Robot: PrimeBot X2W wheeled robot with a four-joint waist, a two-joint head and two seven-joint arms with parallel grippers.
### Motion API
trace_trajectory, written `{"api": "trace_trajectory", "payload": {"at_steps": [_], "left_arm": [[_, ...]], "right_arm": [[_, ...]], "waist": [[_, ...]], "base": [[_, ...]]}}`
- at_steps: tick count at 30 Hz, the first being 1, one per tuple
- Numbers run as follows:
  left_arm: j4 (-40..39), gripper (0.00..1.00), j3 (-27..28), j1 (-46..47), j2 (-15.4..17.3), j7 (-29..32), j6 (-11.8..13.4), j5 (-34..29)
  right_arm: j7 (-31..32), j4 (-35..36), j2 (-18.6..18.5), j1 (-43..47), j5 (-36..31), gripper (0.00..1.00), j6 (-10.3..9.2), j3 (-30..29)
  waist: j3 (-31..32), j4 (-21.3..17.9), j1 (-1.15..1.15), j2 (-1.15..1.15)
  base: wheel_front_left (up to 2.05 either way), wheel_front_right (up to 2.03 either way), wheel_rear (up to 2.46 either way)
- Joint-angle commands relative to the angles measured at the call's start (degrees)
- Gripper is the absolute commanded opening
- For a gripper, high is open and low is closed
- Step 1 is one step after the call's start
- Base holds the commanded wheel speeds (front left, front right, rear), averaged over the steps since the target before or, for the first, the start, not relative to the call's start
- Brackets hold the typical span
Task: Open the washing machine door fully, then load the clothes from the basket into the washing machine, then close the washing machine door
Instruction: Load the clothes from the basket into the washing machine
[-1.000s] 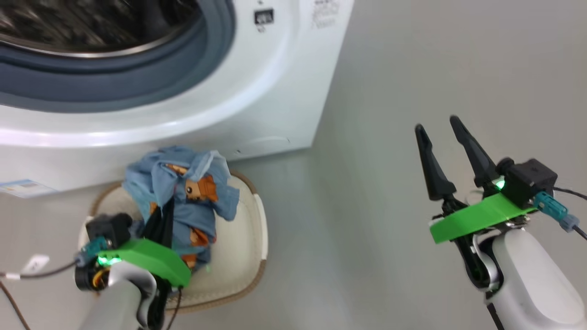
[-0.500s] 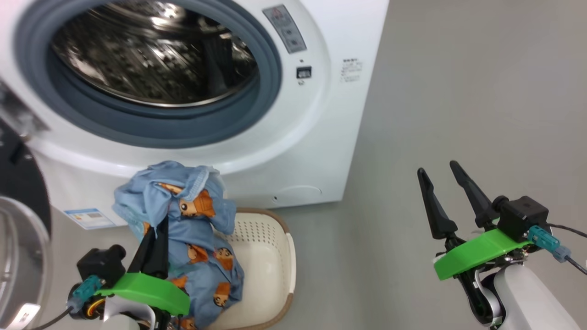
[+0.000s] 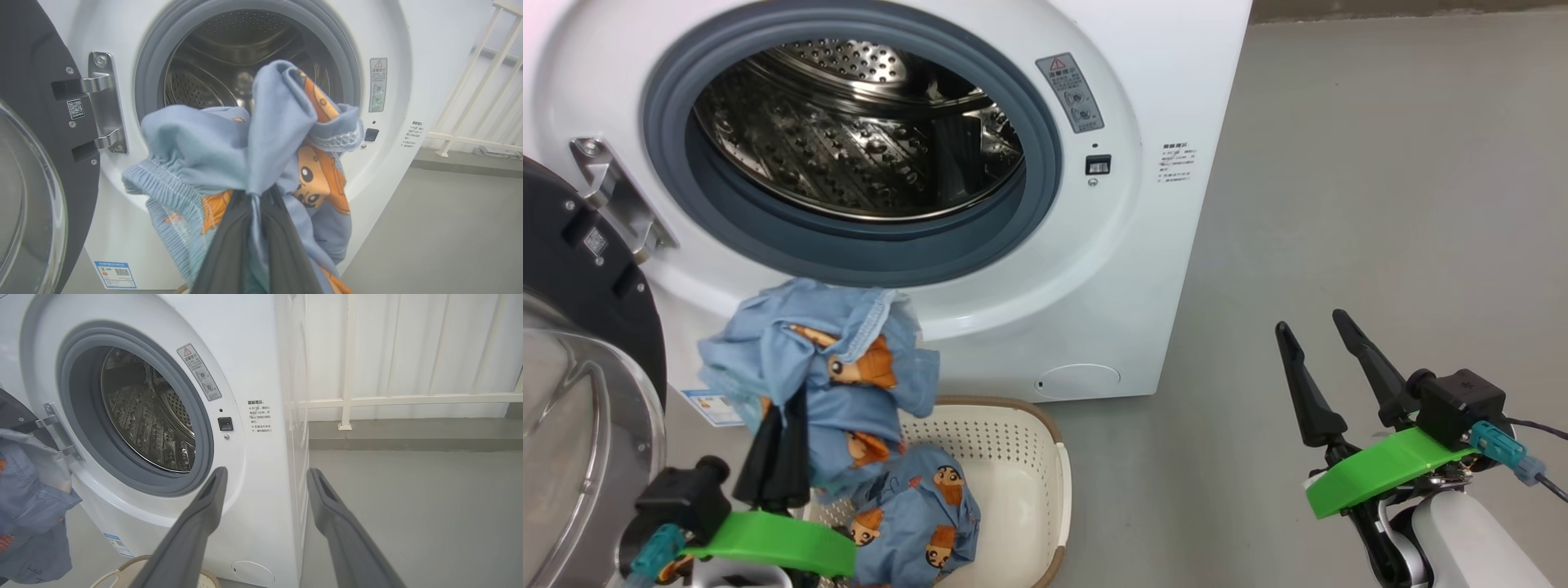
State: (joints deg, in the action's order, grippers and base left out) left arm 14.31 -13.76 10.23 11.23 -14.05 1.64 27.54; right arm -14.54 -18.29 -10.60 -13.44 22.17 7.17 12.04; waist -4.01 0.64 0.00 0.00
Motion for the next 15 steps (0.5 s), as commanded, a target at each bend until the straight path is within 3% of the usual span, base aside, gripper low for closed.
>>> {"api": "trace_trajectory", "payload": {"at_steps": [1,15], "left_arm": [[-2.47,0.0,2.31,0.8,1.25,-0.17,0.48,-0.89],[-6.88,0.0,2.01,0.23,1.57,1.09,1.95,-0.64]], "right_arm": [[-0.46,1.49,-0.37,-0.23,0.4,1.0,0.32,0.54],[-0.46,1.7,-0.55,-0.75,0.33,1.0,0.32,0.07]], "waist": [[0.01,-0.09,0.0,0.0],[-1.08,-0.57,0.0,0.0]], "base": [[0.0,0.0,0.0],[0.0,0.0,0.0]]}}
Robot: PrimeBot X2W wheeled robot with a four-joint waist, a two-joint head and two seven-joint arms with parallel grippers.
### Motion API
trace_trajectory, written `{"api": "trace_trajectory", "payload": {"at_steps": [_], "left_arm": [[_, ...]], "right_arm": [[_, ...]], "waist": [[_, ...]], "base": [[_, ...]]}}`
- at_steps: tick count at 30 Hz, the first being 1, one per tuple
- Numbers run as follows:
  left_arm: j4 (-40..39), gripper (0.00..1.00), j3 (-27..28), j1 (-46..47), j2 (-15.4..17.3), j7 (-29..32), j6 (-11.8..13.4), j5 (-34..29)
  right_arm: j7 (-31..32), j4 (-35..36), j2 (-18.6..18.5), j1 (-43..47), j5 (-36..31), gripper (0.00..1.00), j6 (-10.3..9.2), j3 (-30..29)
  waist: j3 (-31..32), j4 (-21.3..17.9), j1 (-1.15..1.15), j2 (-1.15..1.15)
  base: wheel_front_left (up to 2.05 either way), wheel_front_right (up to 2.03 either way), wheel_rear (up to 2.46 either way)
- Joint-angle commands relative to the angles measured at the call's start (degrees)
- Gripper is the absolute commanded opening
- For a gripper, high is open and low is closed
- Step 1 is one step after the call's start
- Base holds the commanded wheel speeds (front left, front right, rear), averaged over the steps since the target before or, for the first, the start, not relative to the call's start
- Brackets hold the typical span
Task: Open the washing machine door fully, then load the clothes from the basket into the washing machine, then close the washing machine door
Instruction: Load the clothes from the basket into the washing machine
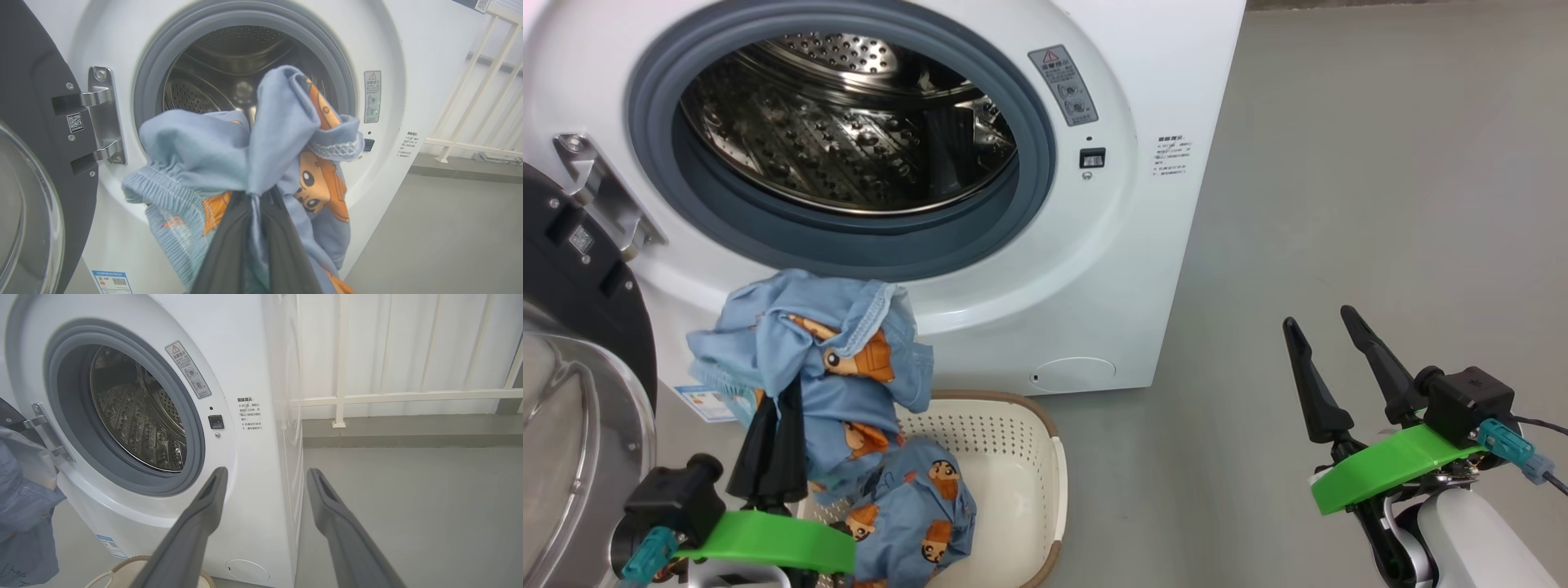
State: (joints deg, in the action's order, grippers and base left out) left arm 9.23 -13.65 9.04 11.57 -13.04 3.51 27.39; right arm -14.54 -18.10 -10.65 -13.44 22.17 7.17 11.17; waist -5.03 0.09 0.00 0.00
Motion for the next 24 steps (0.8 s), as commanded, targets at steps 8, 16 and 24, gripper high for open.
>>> {"api": "trace_trajectory", "payload": {"at_steps": [8,16,24], "left_arm": [[-0.93,0.0,1.78,3.98,1.84,0.38,-0.4,-0.39],[1.55,0.0,2.0,11.0,2.19,0.41,-0.94,-0.48],[10.07,0.0,2.41,22.62,2.55,0.8,-3.17,0.31]], "right_arm": [[-0.46,1.48,-0.42,-1.29,0.27,1.0,0.32,1.2],[-0.46,2.13,-0.24,-2.28,0.18,1.0,0.32,1.3],[-0.46,3.48,0.72,-4.65,-0.38,1.0,0.32,1.12]], "waist": [[-0.72,-0.67,0.0,0.0],[-3.74,-2.18,0.0,0.0],[-10.83,-4.72,0.0,0.0]], "base": [[0.0,0.0,0.0],[0.0,0.0,0.0],[0.0,0.0,0.0]]}}
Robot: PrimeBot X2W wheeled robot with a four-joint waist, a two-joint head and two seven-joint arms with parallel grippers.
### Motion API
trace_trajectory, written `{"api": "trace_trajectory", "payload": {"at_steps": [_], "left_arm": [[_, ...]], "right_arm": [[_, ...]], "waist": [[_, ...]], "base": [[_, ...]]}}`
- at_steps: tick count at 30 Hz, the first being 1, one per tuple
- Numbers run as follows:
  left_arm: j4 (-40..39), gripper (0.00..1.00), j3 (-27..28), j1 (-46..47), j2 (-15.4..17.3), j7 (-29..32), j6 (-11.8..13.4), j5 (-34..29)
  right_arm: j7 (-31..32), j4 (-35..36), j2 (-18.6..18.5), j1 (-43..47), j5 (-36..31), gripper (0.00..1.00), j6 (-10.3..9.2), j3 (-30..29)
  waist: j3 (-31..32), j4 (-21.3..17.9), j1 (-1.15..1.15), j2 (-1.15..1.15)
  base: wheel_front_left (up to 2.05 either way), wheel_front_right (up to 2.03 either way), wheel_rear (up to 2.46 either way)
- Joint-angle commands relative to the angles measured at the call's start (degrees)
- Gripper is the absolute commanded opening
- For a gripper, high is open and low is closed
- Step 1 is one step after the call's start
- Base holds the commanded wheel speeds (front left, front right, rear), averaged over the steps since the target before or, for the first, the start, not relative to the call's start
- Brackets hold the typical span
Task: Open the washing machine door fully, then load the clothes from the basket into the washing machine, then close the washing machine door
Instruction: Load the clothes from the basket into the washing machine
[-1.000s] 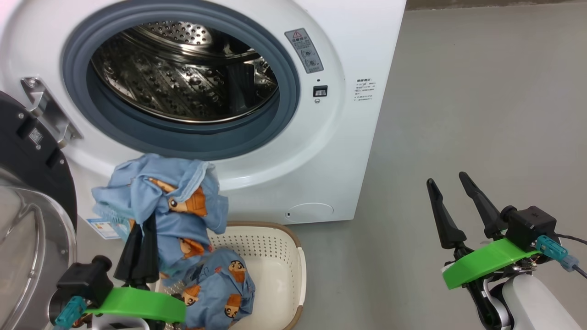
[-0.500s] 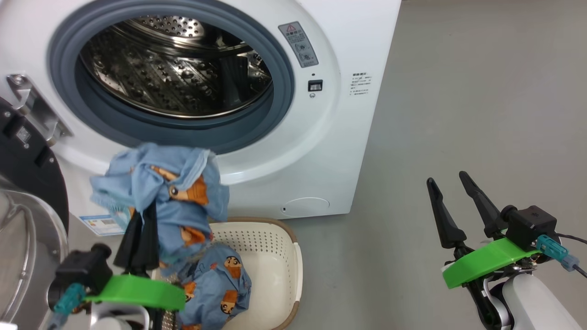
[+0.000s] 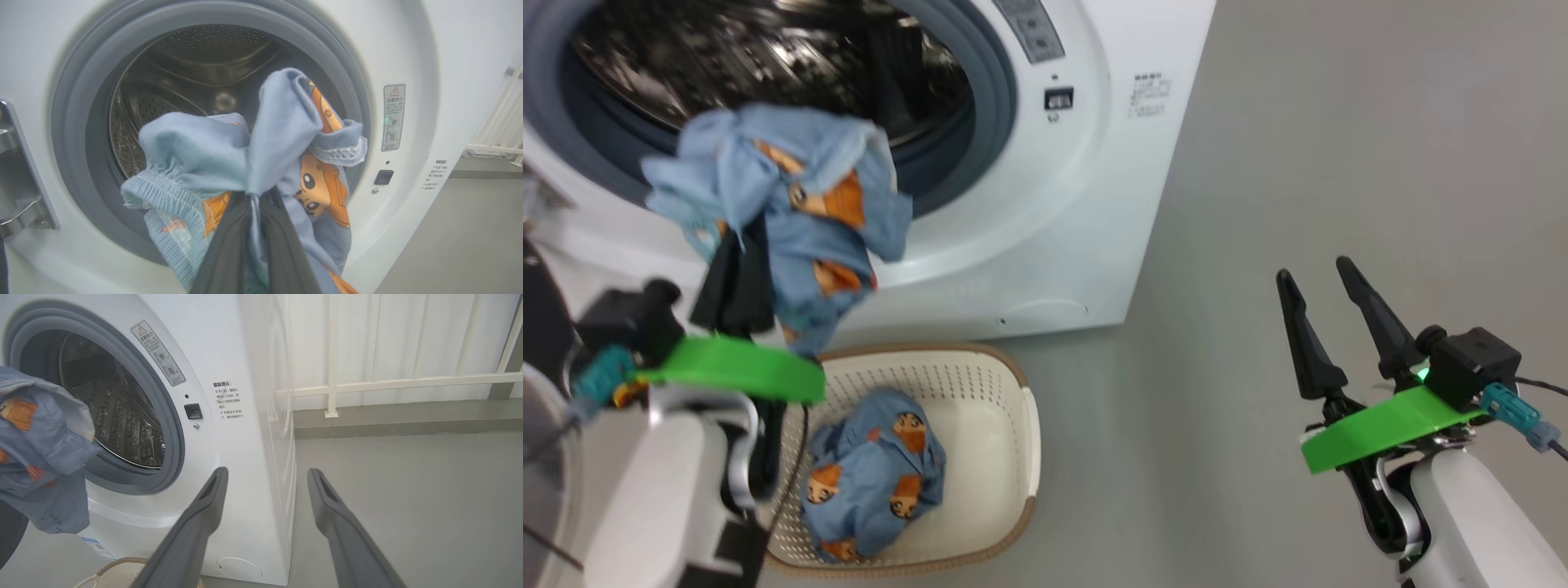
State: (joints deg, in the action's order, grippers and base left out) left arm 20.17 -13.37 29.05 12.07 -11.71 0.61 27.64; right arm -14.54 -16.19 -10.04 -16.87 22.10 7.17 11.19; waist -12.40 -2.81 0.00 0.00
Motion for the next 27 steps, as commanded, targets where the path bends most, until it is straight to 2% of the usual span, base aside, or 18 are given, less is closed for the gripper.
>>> {"api": "trace_trajectory", "payload": {"at_steps": [1,18,27], "left_arm": [[0.33,0.0,2.32,4.21,2.08,-0.72,-0.54,0.18],[23.66,0.0,3.71,34.17,4.32,-2.49,-5.05,0.25],[34.13,0.0,3.2,45.91,7.24,-3.12,-5.51,-2.16]], "right_arm": [[-0.46,1.79,0.29,-1.55,-0.37,1.0,0.32,0.98],[-0.46,4.19,3.6,-7.26,-1.03,1.0,0.32,0.99],[-0.46,5.11,5.26,-8.44,-1.09,1.0,0.32,0.77]], "waist": [[-4.51,-2.16,0.0,0.0],[-21.76,-7.46,0.0,0.0],[-28.26,-11.53,0.0,0.0]], "base": [[0.0,0.0,0.0],[0.0,0.0,0.0],[0.0,0.0,0.0]]}}
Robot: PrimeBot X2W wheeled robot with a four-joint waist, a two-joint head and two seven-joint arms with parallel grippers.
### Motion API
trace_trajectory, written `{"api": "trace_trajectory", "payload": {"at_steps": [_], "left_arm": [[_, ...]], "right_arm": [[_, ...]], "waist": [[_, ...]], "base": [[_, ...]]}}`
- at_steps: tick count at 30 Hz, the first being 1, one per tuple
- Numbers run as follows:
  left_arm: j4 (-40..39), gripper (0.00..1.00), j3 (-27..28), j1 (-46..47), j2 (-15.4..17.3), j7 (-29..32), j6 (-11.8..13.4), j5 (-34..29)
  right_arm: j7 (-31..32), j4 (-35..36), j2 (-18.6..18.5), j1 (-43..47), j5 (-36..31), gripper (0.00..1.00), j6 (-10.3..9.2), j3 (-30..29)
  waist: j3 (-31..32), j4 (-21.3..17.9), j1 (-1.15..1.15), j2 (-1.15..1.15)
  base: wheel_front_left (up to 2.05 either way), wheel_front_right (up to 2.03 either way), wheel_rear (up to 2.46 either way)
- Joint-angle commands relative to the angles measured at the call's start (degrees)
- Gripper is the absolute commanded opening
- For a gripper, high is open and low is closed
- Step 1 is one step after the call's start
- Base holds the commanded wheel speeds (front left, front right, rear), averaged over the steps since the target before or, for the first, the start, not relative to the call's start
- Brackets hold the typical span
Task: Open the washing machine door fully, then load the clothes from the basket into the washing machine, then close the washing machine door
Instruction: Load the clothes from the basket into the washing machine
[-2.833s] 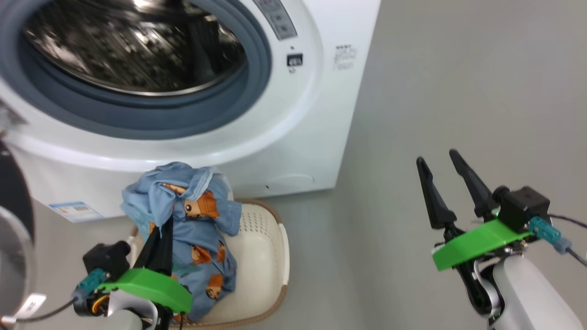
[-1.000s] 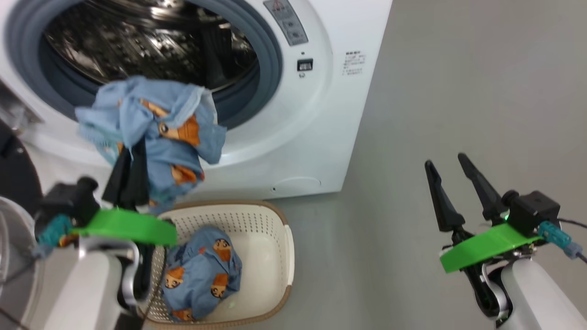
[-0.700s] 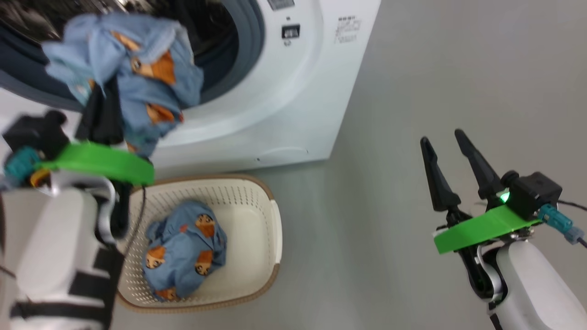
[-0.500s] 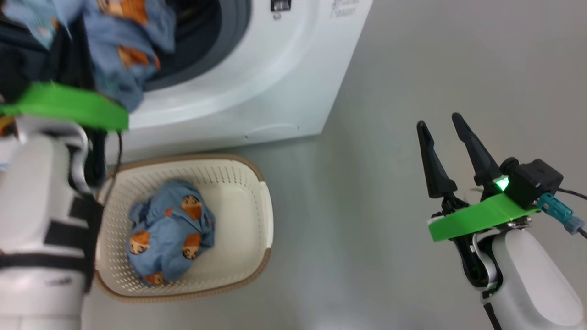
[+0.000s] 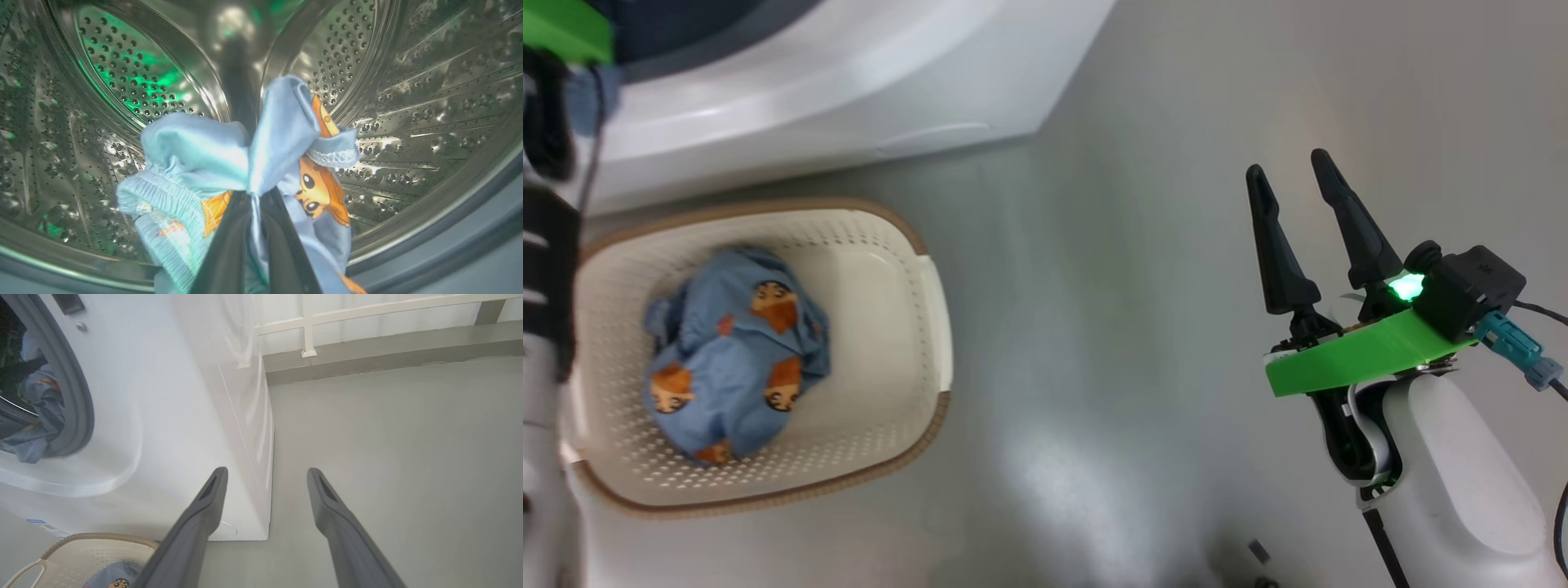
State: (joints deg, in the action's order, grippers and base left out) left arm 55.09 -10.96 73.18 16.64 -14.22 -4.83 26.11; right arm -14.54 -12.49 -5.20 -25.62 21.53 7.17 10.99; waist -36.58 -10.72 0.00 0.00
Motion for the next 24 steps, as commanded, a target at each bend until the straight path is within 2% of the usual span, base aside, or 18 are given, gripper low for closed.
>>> {"api": "trace_trajectory", "payload": {"at_steps": [1,4,8,12,13,14,15,19,24], "left_arm": [[-0.8,0.0,0.79,1.77,2.67,-0.61,-0.07,-0.63],[-0.12,0.0,1.12,4.73,3.45,-0.72,0.15,-1.41],[-4.92,0.0,3.55,7.11,4.2,-0.75,1.7,-2.91],[-7.12,0.0,5.86,6.81,3.86,-0.76,1.89,-4.19],[-6.79,0.08,6.23,6.59,3.62,-0.76,1.85,-4.35],[-6.1,0.4,6.58,6.21,3.36,-0.76,1.94,-4.46],[-4.79,1.0,6.65,5.8,3.03,-0.77,1.91,-4.51],[2.43,1.0,5.44,5.34,1.77,-0.77,1.22,-5.14],[5.63,1.0,5.16,4.24,1.33,-0.77,0.63,-5.2]], "right_arm": [[-0.46,1.41,0.42,0.31,-0.52,1.0,0.32,0.96],[-0.46,1.59,0.79,0.12,-0.49,1.0,0.32,1.05],[-0.46,1.87,1.18,-0.15,-0.46,1.0,0.32,0.96],[-0.46,1.64,1.4,-0.27,-0.73,1.0,0.32,0.71],[-0.46,1.51,1.44,-0.37,-0.76,1.0,0.32,0.78],[-0.46,1.4,1.48,-0.42,-0.8,1.0,0.32,0.86],[-0.46,1.27,1.52,-0.44,-0.85,1.0,0.32,0.96],[-0.46,0.56,1.53,-0.57,-0.93,1.0,0.32,1.37],[-0.46,0.16,1.21,-0.57,-0.91,1.0,0.32,1.52]], "waist": [[-4.08,-3.62,0.0,0.0],[-5.28,-4.52,0.0,0.0],[-6.07,-4.96,0.0,0.0],[-6.03,-4.67,0.0,0.0],[-5.87,-4.52,0.0,0.0],[-5.64,-4.36,0.0,0.0],[-5.4,-4.18,0.0,0.0],[-3.87,-3.13,0.0,0.0],[-1.56,-2.45,0.0,0.0]], "base": [[0.0,0.0,0.0],[0.0,0.0,0.0],[0.0,0.0,0.0],[0.0,0.0,0.0],[0.0,0.0,0.0],[0.0,0.0,0.0],[0.0,0.0,0.0],[0.0,0.0,0.0],[0.0,0.0,0.0]]}}
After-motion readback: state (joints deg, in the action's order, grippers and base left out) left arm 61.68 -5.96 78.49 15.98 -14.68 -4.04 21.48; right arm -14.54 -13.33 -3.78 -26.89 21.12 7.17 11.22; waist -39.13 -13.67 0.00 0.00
